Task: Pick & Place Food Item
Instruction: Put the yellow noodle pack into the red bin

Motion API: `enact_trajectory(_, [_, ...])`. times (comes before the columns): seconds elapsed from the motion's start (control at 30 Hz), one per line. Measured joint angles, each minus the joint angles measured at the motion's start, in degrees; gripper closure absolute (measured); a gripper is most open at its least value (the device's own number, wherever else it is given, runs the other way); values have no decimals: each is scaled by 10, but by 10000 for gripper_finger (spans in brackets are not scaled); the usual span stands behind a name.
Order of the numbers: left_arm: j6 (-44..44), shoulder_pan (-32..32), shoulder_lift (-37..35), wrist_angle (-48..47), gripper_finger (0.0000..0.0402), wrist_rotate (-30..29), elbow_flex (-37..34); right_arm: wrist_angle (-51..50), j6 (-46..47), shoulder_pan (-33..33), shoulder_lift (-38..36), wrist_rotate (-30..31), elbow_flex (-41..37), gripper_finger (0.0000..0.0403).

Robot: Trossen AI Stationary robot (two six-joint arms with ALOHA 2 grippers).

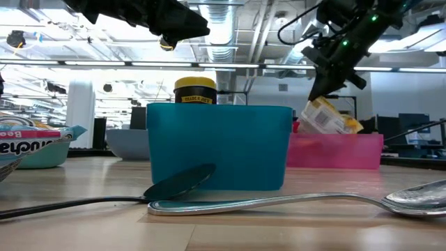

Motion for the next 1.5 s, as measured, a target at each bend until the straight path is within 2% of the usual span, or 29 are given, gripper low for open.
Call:
enact_trajectory(0.3, [0, 0, 0, 0, 257, 0, 0, -1, -3, -24, 50, 7, 0, 403])
enact_trajectory(0.47, [0, 0, 0, 0, 257, 0, 0, -6, -10, -36, 50, 12, 0, 403])
enact_trajectory(0.8, [0, 0, 0, 0, 257, 0, 0, -51, -11, -39, 43, 67, 0, 403])
enact_trajectory(1.07, [0, 0, 0, -1, 257, 0, 0, -65, -11, -42, 45, 69, 0, 403])
enact_trajectory(1.5, [0, 0, 0, -1, 257, 0, 0, -85, -50, -81, 96, 82, 0, 403])
